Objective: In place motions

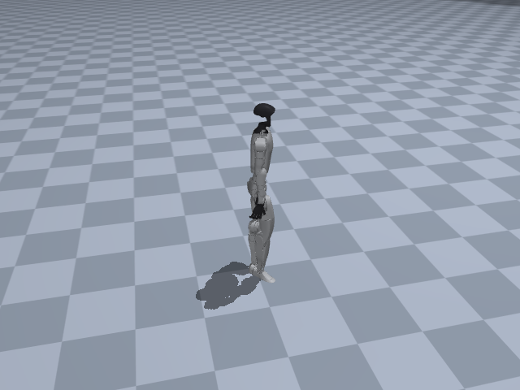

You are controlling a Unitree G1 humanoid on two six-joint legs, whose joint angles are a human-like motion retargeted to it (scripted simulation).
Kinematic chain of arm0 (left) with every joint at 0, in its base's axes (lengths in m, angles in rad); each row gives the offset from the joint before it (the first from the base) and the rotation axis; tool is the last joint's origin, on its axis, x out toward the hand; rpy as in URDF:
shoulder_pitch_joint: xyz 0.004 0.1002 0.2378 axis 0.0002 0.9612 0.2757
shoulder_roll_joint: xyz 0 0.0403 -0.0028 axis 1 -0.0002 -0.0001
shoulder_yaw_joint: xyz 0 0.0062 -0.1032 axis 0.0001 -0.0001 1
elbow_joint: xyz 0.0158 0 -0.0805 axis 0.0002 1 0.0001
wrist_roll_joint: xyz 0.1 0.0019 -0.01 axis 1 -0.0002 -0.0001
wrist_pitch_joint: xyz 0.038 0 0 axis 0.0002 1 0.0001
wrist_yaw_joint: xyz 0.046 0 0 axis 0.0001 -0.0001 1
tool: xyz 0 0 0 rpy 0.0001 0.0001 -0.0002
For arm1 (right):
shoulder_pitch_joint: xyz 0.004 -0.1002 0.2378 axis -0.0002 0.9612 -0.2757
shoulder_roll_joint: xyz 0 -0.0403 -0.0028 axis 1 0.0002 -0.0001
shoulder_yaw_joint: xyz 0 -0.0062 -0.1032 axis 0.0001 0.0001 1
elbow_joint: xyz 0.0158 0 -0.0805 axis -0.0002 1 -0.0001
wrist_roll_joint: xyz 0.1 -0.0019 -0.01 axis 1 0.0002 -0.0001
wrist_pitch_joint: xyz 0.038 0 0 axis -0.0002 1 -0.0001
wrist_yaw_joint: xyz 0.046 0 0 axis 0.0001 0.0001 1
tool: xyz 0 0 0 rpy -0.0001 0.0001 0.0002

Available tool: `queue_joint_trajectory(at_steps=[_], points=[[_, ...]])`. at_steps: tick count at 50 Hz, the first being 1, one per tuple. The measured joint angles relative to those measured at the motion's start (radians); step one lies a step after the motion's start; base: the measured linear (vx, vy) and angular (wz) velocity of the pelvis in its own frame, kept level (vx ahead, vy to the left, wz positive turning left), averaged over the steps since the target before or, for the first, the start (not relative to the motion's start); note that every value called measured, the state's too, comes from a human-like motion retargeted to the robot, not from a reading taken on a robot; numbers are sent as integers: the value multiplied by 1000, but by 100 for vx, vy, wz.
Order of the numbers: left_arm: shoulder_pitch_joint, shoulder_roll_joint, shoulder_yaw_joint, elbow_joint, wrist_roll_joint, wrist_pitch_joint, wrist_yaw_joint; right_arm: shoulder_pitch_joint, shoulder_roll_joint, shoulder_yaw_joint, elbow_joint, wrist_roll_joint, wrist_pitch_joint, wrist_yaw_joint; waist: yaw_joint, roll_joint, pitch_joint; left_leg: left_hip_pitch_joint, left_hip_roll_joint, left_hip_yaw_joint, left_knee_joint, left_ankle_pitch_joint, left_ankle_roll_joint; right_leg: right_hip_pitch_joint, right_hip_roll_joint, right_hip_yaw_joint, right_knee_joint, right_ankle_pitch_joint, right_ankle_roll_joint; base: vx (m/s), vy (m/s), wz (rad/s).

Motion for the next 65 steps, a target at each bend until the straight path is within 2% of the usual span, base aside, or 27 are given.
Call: queue_joint_trajectory(at_steps=[2,4,12,20,24,27,30,32,33,35,37,41,45,47,48,51,52,53,55,58,60,63,65], points=[[-11,5,-4,-5,-10,-3,11,8,0,-17,18,9,1,-9,-13,2,3,12,8,-1,7,0,-7,13,34,31,-29,-33,-23,34,-12,-13],[-34,4,-8,-6,-19,-2,15,20,0,-44,34,5,4,-12,-42,12,-3,16,25,-12,20,6,-15,28,39,-10,-51,-17,-14,32,-13,34],[-73,-63,-3,-48,-98,-34,-9,56,11,-49,29,-22,4,-8,-56,25,-26,37,64,4,47,12,-46,36,88,34,-93,-13,-27,27,-8,-15],[-76,-75,-49,13,-63,-39,10,13,45,9,-66,-96,-15,23,-65,42,-57,56,110,67,81,24,-81,-8,122,146,-82,-26,-52,23,-7,-66],[-55,-65,-49,41,-40,-43,85,-3,62,44,-124,-122,-37,37,-82,38,-72,76,143,92,148,55,-87,-28,128,230,-71,-31,-58,29,-10,-94],[-28,-57,-45,49,-44,-43,163,-4,74,60,-148,-111,-49,51,-83,-1,-87,70,188,82,295,92,-36,-31,99,296,-61,-31,-58,29,-10,-107],[-10,-47,-38,55,-61,-46,218,-8,80,69,-152,-96,-55,66,-77,-49,-94,-2,260,-15,562,106,96,-26,61,362,-50,-29,-55,32,-12,-122],[-5,-39,-28,66,-72,-41,230,-10,78,71,-143,-92,-57,74,-52,-48,-60,-63,341,-210,800,103,194,11,109,417,-44,-41,-70,33,-16,-153],[-8,-38,-25,70,-75,-40,224,-11,74,68,-137,-91,-57,73,-62,-34,-47,-104,346,-327,861,119,194,20,131,413,-46,-41,-76,22,-3,-77],[-19,-50,-17,69,-84,-43,196,-15,59,64,-122,-92,-55,65,-83,-29,-39,-186,245,-540,909,153,194,15,116,408,-54,-22,-72,8,19,-35],[-28,-67,-5,51,-107,-48,174,-22,37,65,-99,-94,-47,52,-83,-49,-38,-239,98,-672,902,161,173,3,66,436,-50,-3,-60,6,29,-92],[-46,-89,-2,7,-133,-52,154,-40,-1,63,-40,-98,-35,23,-14,-81,-4,-252,-18,-683,765,163,187,-6,36,572,-31,19,-56,7,22,-195],[-59,-93,-38,-23,-89,-43,127,-41,-34,53,5,-96,-37,7,127,-92,48,-189,-139,-745,393,206,151,-4,63,739,-24,42,-51,11,20,-282],[-56,-89,-53,-30,-64,-40,126,-41,-44,51,19,-102,-39,4,216,-89,70,-154,-133,-709,226,241,153,1,103,841,-23,52,-54,12,10,-346],[-48,-86,-60,-33,-50,-40,128,-39,-48,55,26,-108,-40,2,266,-97,74,-154,-133,-690,169,246,184,2,117,910,-23,60,-55,14,4,-329],[-26,-81,-70,-18,-8,-33,115,-34,-53,60,36,-140,-27,-5,245,-61,34,-110,-62,-460,113,271,145,-31,155,984,-12,62,-43,11,13,-154],[-23,-79,-71,-9,6,-28,108,-31,-50,57,33,-145,-24,-14,209,-48,22,-99,-52,-444,86,282,150,-39,161,976,-10,59,-41,2,11,50],[-24,-75,-69,1,21,-22,99,-31,-43,49,31,-143,-24,-26,150,-31,15,-94,-67,-509,59,281,166,-43,158,937,-9,52,-39,-4,11,162],[-31,-68,-70,10,36,-16,76,-31,-33,19,23,-105,-46,-48,-31,7,11,-53,-81,-608,24,264,164,-44,136,790,-9,27,-34,-10,10,210],[-25,-63,-46,10,38,-16,65,-7,-26,17,16,-41,-66,-16,-7,18,1,-58,-83,-566,-3,259,186,-64,156,848,-1,40,-29,3,12,-75],[-26,-60,-34,6,36,-12,63,8,-14,9,17,-20,-60,-4,8,25,-16,-72,-70,-539,-4,247,184,-88,156,852,18,12,-40,4,6,-74],[-24,-57,-18,-9,-1,-15,68,11,2,19,32,-11,-50,-21,16,19,-7,-72,-58,-495,1,240,183,-88,152,780,36,-30,-72,5,10,-58],[-29,-53,-18,-13,-32,-21,61,14,9,27,38,-15,-48,-23,12,13,4,-54,-62,-488,1,230,180,-72,140,761,33,-21,-49,8,1,-19]])
